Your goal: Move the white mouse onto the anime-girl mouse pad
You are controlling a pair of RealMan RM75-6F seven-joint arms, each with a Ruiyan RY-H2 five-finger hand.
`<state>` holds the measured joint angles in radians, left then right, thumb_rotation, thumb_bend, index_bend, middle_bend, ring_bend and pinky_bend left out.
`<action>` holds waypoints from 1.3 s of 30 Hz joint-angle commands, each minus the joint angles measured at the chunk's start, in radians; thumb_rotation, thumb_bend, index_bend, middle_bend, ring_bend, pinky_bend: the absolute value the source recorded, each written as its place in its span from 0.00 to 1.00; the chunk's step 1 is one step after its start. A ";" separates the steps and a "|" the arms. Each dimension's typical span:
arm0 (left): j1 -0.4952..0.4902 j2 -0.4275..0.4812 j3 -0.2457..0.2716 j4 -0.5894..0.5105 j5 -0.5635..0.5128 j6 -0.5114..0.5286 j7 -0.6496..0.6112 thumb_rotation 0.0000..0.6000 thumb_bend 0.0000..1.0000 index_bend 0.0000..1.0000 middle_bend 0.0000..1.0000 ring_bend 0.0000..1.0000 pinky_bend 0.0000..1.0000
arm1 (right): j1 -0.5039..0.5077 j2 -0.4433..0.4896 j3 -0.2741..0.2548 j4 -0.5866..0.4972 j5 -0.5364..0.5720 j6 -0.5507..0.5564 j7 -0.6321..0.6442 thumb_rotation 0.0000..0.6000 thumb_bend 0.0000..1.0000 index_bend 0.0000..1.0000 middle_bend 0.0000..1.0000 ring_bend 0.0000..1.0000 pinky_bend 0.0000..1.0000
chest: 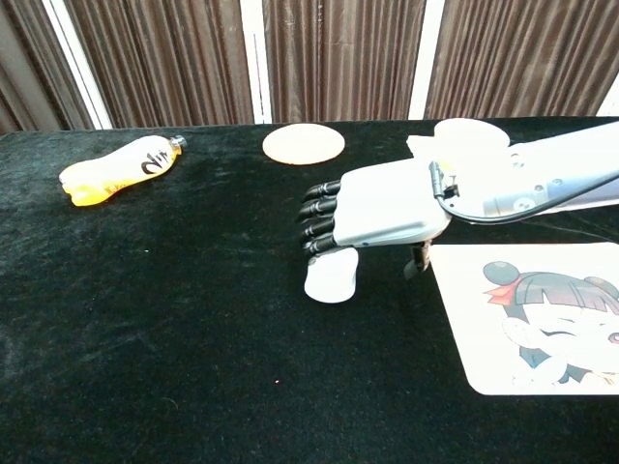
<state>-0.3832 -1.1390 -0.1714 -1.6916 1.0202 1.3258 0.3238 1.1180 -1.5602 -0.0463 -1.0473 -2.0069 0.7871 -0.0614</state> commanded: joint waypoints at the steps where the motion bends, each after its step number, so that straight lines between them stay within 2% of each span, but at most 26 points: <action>1: 0.000 -0.002 -0.003 0.003 -0.004 -0.005 0.000 1.00 0.00 0.00 0.00 0.00 0.00 | 0.011 -0.026 -0.005 0.023 0.017 -0.012 0.008 1.00 0.00 0.17 0.13 0.00 0.00; 10: -0.002 -0.006 -0.015 0.023 -0.020 -0.028 -0.002 1.00 0.00 0.00 0.00 0.00 0.00 | 0.042 -0.119 -0.029 0.118 0.053 -0.022 0.040 1.00 0.03 0.17 0.13 0.00 0.01; 15: -0.001 -0.004 -0.021 0.028 -0.025 -0.037 -0.010 1.00 0.00 0.00 0.00 0.00 0.00 | 0.049 -0.143 -0.047 0.156 0.062 -0.006 0.064 1.00 0.16 0.17 0.13 0.00 0.03; 17: -0.001 -0.002 -0.022 0.031 -0.025 -0.041 -0.013 1.00 0.00 0.00 0.00 0.00 0.00 | 0.051 -0.153 -0.056 0.173 0.060 0.010 0.077 1.00 0.25 0.18 0.15 0.00 0.06; 22: -0.002 -0.002 -0.024 0.036 -0.027 -0.050 -0.016 1.00 0.00 0.00 0.00 0.00 0.00 | 0.053 -0.172 -0.081 0.211 0.051 0.052 0.115 1.00 0.40 0.22 0.22 0.05 0.20; 25: -0.002 -0.003 -0.026 0.037 -0.028 -0.053 -0.016 1.00 0.00 0.00 0.00 0.00 0.00 | 0.053 -0.191 -0.101 0.248 0.039 0.095 0.152 1.00 0.49 0.29 0.31 0.14 0.34; 27: -0.002 -0.003 -0.026 0.037 -0.028 -0.054 -0.016 1.00 0.00 0.00 0.00 0.00 0.00 | 0.053 -0.199 -0.111 0.267 0.034 0.114 0.173 1.00 0.56 0.37 0.41 0.24 0.45; 30: -0.001 -0.003 -0.027 0.037 -0.029 -0.056 -0.015 1.00 0.00 0.00 0.00 0.00 0.00 | 0.054 -0.207 -0.124 0.292 0.026 0.137 0.197 1.00 0.63 0.47 0.51 0.32 0.54; 37: -0.002 -0.005 -0.028 0.038 -0.029 -0.061 -0.014 1.00 0.00 0.00 0.00 0.00 0.00 | 0.052 -0.205 -0.149 0.330 0.014 0.209 0.241 1.00 0.67 0.50 0.53 0.34 0.57; 39: -0.001 -0.004 -0.027 0.034 -0.026 -0.065 -0.017 1.00 0.00 0.00 0.00 0.00 0.00 | 0.049 -0.167 -0.145 0.314 0.011 0.264 0.234 1.00 0.68 0.50 0.53 0.35 0.57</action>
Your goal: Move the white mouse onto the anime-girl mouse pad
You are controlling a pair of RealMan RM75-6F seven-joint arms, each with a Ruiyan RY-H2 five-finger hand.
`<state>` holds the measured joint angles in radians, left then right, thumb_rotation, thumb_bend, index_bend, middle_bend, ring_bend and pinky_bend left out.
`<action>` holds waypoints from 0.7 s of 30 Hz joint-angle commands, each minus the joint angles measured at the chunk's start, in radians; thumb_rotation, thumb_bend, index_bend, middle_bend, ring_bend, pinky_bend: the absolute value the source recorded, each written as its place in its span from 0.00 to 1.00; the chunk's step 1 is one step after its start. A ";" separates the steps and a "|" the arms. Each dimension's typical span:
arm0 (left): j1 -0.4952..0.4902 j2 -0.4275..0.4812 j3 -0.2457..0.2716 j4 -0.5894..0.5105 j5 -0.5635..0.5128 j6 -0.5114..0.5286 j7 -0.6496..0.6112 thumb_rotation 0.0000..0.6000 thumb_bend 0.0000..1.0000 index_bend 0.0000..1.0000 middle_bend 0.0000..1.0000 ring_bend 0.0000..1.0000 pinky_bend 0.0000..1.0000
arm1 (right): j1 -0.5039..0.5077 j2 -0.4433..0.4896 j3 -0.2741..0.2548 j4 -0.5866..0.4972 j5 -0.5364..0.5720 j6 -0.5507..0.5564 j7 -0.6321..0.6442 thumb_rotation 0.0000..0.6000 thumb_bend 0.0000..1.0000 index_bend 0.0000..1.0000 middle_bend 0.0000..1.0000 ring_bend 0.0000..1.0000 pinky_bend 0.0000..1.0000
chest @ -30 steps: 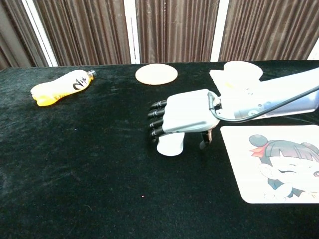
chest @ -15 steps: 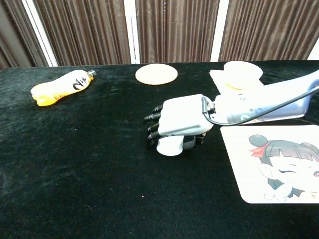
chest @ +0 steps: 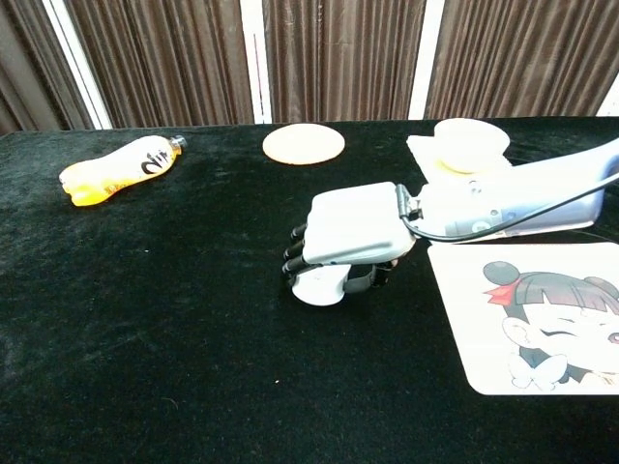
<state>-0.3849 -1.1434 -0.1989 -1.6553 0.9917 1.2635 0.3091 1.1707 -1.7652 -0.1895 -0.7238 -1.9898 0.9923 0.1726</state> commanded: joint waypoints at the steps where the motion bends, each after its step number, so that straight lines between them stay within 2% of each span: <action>1: 0.000 0.001 0.001 -0.003 0.003 -0.003 -0.003 1.00 0.00 0.00 0.00 0.00 0.00 | -0.004 0.050 -0.002 -0.019 -0.006 0.067 -0.001 1.00 0.68 0.50 0.53 0.35 0.57; 7: 0.003 0.005 0.001 -0.007 0.009 -0.006 -0.011 1.00 0.00 0.00 0.00 0.00 0.00 | -0.015 0.140 -0.002 -0.092 0.001 0.109 -0.034 1.00 0.68 0.50 0.53 0.35 0.57; 9: 0.004 0.008 0.002 -0.011 0.013 -0.006 -0.016 1.00 0.00 0.00 0.00 0.00 0.00 | -0.035 0.208 -0.008 -0.143 0.009 0.128 -0.059 1.00 0.68 0.50 0.53 0.35 0.57; 13: 0.007 0.012 0.006 -0.017 0.024 -0.009 -0.023 1.00 0.00 0.00 0.00 0.00 0.00 | -0.091 0.334 -0.042 -0.237 0.021 0.161 -0.097 1.00 0.68 0.50 0.53 0.35 0.57; 17: 0.009 0.015 0.013 -0.030 0.040 -0.011 -0.025 1.00 0.00 0.00 0.00 0.00 0.00 | -0.158 0.430 -0.105 -0.285 0.004 0.198 -0.128 1.00 0.68 0.50 0.53 0.35 0.57; 21: 0.010 0.016 0.014 -0.045 0.053 0.000 -0.022 1.00 0.00 0.00 0.00 0.00 0.00 | -0.213 0.468 -0.149 -0.285 0.001 0.205 -0.136 1.00 0.68 0.50 0.53 0.34 0.57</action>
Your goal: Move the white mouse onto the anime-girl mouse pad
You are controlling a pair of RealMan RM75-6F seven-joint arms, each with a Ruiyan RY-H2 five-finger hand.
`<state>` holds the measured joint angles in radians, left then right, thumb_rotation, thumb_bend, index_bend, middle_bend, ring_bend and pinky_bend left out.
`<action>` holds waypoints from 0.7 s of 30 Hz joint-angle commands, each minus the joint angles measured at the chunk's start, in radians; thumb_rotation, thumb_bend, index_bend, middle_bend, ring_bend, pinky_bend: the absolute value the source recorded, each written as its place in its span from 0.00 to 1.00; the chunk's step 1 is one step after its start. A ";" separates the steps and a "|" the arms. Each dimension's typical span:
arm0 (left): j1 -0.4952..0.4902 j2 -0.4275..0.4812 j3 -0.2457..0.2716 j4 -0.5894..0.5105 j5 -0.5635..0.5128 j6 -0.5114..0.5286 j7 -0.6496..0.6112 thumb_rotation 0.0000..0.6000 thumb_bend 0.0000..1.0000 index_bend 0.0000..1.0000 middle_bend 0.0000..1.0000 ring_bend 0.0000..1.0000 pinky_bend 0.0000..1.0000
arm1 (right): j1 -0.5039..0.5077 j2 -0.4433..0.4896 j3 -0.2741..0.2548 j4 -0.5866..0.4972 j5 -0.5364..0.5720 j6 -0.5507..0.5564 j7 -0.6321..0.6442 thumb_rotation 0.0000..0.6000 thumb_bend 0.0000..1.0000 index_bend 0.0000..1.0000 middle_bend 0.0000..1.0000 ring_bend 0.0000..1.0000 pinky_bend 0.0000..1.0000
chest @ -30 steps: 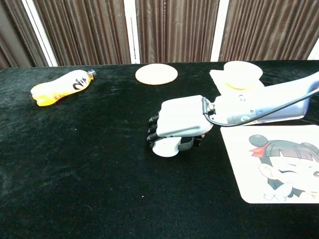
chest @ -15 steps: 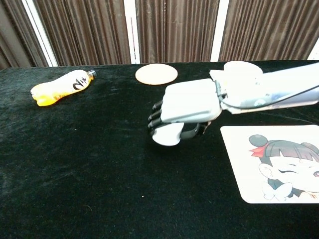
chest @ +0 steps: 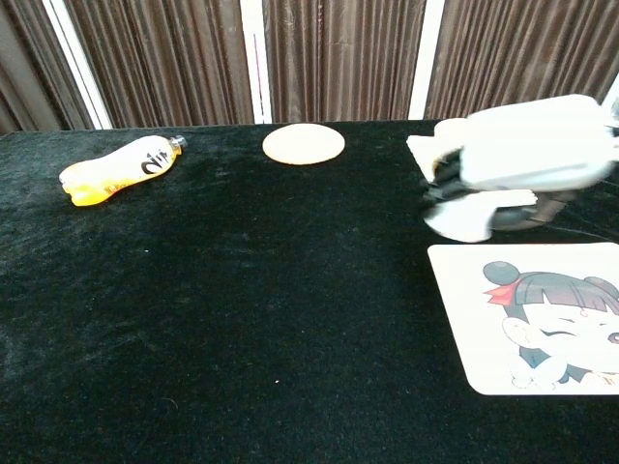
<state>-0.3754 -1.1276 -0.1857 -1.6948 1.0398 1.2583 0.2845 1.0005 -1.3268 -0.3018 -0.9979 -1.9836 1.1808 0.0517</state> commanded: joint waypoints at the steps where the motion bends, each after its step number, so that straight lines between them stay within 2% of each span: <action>1: 0.000 0.000 0.000 -0.008 0.007 0.008 0.006 1.00 0.00 0.00 0.00 0.00 0.00 | -0.056 0.033 -0.045 -0.006 -0.007 0.018 -0.015 1.00 0.68 0.50 0.53 0.34 0.57; 10: -0.010 -0.020 0.001 -0.024 0.006 0.017 0.051 1.00 0.00 0.00 0.00 0.00 0.00 | -0.127 -0.012 -0.107 0.099 -0.097 0.082 -0.033 1.00 0.68 0.50 0.53 0.34 0.56; 15: -0.013 -0.025 0.000 -0.020 0.000 0.014 0.058 1.00 0.00 0.00 0.00 0.00 0.00 | -0.151 -0.042 -0.123 0.167 -0.120 0.108 0.001 1.00 0.68 0.50 0.53 0.34 0.56; 21: -0.012 -0.028 0.001 -0.010 -0.003 0.014 0.059 1.00 0.00 0.00 0.00 0.00 0.00 | -0.193 -0.100 -0.134 0.298 -0.146 0.168 0.040 1.00 0.66 0.50 0.53 0.34 0.54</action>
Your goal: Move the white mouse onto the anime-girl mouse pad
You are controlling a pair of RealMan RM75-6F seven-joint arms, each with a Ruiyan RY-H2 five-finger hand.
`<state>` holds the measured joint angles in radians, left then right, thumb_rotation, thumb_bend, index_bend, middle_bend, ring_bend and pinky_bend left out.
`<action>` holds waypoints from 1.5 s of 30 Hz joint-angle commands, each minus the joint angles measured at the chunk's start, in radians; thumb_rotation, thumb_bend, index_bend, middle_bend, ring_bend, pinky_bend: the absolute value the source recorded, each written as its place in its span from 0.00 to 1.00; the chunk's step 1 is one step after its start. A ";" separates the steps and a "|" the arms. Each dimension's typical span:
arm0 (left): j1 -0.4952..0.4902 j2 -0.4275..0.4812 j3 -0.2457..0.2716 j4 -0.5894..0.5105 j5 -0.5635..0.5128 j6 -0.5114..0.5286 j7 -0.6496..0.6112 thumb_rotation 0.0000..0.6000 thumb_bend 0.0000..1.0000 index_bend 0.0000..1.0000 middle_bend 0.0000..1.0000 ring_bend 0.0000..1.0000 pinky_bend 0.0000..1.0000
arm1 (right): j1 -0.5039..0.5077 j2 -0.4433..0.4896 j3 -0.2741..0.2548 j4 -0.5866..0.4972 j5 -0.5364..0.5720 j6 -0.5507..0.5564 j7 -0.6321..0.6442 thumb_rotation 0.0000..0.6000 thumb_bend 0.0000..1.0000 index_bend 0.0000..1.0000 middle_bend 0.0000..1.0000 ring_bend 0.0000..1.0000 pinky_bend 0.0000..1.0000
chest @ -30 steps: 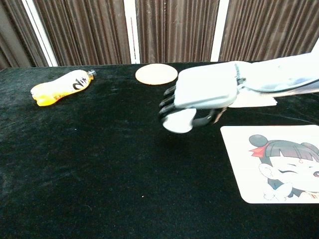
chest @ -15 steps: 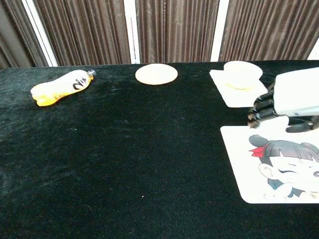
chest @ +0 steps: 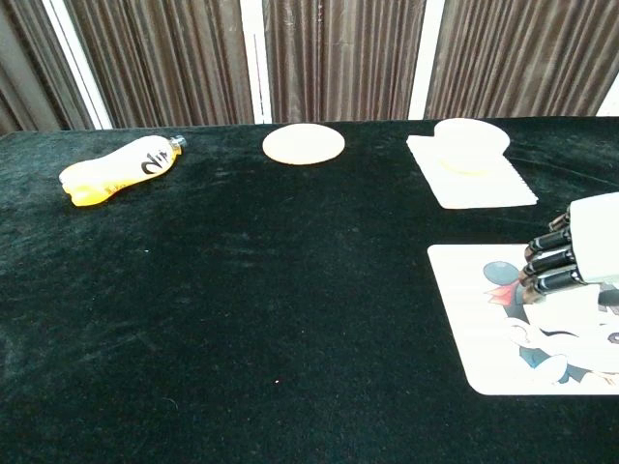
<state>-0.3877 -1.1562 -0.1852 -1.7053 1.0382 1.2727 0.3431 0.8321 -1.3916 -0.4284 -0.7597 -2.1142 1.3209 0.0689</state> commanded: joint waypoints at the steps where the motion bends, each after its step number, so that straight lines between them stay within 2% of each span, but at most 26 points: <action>1: 0.001 0.000 0.001 0.001 -0.002 -0.001 0.000 1.00 0.00 0.00 0.00 0.00 0.00 | -0.029 -0.044 -0.008 0.077 -0.017 0.033 0.027 1.00 0.64 0.50 0.53 0.34 0.53; 2: 0.001 0.001 0.001 0.000 -0.002 0.000 0.000 1.00 0.00 0.00 0.00 0.00 0.00 | -0.031 -0.049 -0.008 0.087 -0.019 0.037 0.030 1.00 0.59 0.49 0.51 0.33 0.52; 4: 0.003 0.002 0.000 -0.002 -0.001 0.002 -0.001 1.00 0.00 0.00 0.00 0.00 0.00 | -0.035 -0.060 -0.009 0.112 -0.025 0.045 0.026 1.00 0.40 0.42 0.43 0.26 0.44; 6: 0.004 0.003 0.000 -0.002 -0.001 0.003 -0.003 1.00 0.00 0.00 0.00 0.00 0.00 | -0.037 -0.065 -0.008 0.132 -0.032 0.052 0.002 1.00 0.15 0.27 0.26 0.13 0.26; 8: 0.004 0.004 0.000 -0.001 -0.004 0.000 -0.005 1.00 0.00 0.00 0.00 0.00 0.00 | -0.044 -0.068 -0.005 0.147 -0.031 0.050 -0.027 1.00 0.05 0.22 0.18 0.06 0.16; 9: 0.004 0.004 0.000 -0.001 -0.004 -0.001 -0.005 1.00 0.00 0.00 0.00 0.00 0.00 | -0.046 -0.068 -0.003 0.148 -0.030 0.050 -0.030 1.00 0.03 0.20 0.15 0.03 0.14; 14: 0.006 0.009 -0.001 -0.007 -0.001 -0.001 -0.013 1.00 0.00 0.00 0.00 0.00 0.00 | -0.061 -0.056 0.010 0.129 -0.014 0.062 -0.052 1.00 0.01 0.19 0.11 0.00 0.12; 23: 0.016 0.030 0.003 -0.030 0.027 0.002 -0.045 1.00 0.00 0.00 0.00 0.00 0.00 | -0.094 0.061 0.054 -0.047 0.016 0.136 -0.178 1.00 0.01 0.19 0.09 0.00 0.11; 25: 0.027 0.036 0.008 -0.037 0.053 0.019 -0.060 1.00 0.00 0.00 0.00 0.00 0.00 | -0.139 0.123 0.105 -0.146 0.086 0.204 -0.195 1.00 0.01 0.19 0.09 0.00 0.11; 30: 0.059 0.043 0.025 -0.044 0.125 0.069 -0.109 1.00 0.00 0.00 0.00 0.00 0.00 | -0.250 0.218 0.201 -0.351 0.268 0.269 -0.224 1.00 0.01 0.18 0.08 0.00 0.05; 34: 0.108 0.049 0.058 -0.036 0.214 0.133 -0.170 1.00 0.00 0.00 0.00 0.00 0.00 | -0.368 0.289 0.276 -0.605 0.468 0.296 -0.242 1.00 0.00 0.16 0.03 0.00 0.00; 37: 0.137 0.058 0.080 -0.031 0.251 0.159 -0.199 1.00 0.00 0.00 0.00 0.00 0.00 | -0.431 0.314 0.302 -0.736 0.559 0.309 -0.262 1.00 0.00 0.12 0.00 0.00 0.00; 39: 0.150 0.063 0.096 -0.020 0.279 0.168 -0.218 1.00 0.00 0.00 0.00 0.00 0.00 | -0.465 0.319 0.310 -0.787 0.598 0.320 -0.268 1.00 0.00 0.07 0.00 0.00 0.00; 45: 0.182 0.064 0.122 0.010 0.327 0.199 -0.246 1.00 0.00 0.00 0.00 0.00 0.00 | -0.549 0.307 0.325 -0.857 0.669 0.352 -0.277 1.00 0.00 0.03 0.00 0.00 0.00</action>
<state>-0.2114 -1.0927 -0.0681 -1.6999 1.3583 1.4645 0.1010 0.3117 -1.0865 -0.1163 -1.5936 -1.4703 1.6540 -0.1961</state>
